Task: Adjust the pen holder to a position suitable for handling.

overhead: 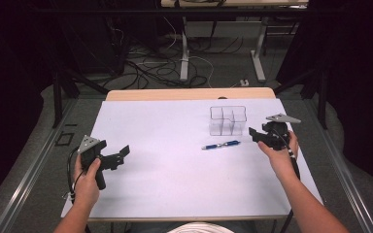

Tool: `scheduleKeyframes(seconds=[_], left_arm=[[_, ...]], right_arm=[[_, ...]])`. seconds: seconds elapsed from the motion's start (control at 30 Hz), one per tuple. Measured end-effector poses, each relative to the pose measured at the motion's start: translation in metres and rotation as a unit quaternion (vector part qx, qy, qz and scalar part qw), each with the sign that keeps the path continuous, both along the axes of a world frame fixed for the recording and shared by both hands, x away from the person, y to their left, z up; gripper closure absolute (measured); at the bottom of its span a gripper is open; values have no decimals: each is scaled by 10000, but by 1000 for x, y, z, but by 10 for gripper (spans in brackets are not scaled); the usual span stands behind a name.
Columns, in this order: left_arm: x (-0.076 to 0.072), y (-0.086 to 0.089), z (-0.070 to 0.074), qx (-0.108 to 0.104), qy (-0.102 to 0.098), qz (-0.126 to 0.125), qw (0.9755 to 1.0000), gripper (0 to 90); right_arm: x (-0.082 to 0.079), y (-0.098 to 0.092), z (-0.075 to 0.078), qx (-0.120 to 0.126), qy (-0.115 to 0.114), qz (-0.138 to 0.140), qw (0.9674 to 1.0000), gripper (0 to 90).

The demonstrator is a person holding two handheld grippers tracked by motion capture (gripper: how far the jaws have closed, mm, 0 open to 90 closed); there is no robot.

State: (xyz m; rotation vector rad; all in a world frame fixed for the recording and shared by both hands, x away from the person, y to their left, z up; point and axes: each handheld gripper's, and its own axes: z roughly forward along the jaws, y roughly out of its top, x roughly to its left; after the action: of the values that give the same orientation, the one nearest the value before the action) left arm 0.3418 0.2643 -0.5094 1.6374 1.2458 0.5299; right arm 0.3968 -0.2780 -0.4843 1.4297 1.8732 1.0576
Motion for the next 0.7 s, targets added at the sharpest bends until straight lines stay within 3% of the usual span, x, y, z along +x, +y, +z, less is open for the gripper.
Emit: scheduleKeyframes(seconds=[0.37, 0.7], left_arm=[[0, 2, -1, -37, 79, 11, 10000, 1], [0, 3, -2, -50, 82, 18, 10000, 1]], right_arm=[[28, 3, 11, -216, 156, 58, 9996, 545], [51, 6, 18, -379, 138, 25, 9992, 652]])
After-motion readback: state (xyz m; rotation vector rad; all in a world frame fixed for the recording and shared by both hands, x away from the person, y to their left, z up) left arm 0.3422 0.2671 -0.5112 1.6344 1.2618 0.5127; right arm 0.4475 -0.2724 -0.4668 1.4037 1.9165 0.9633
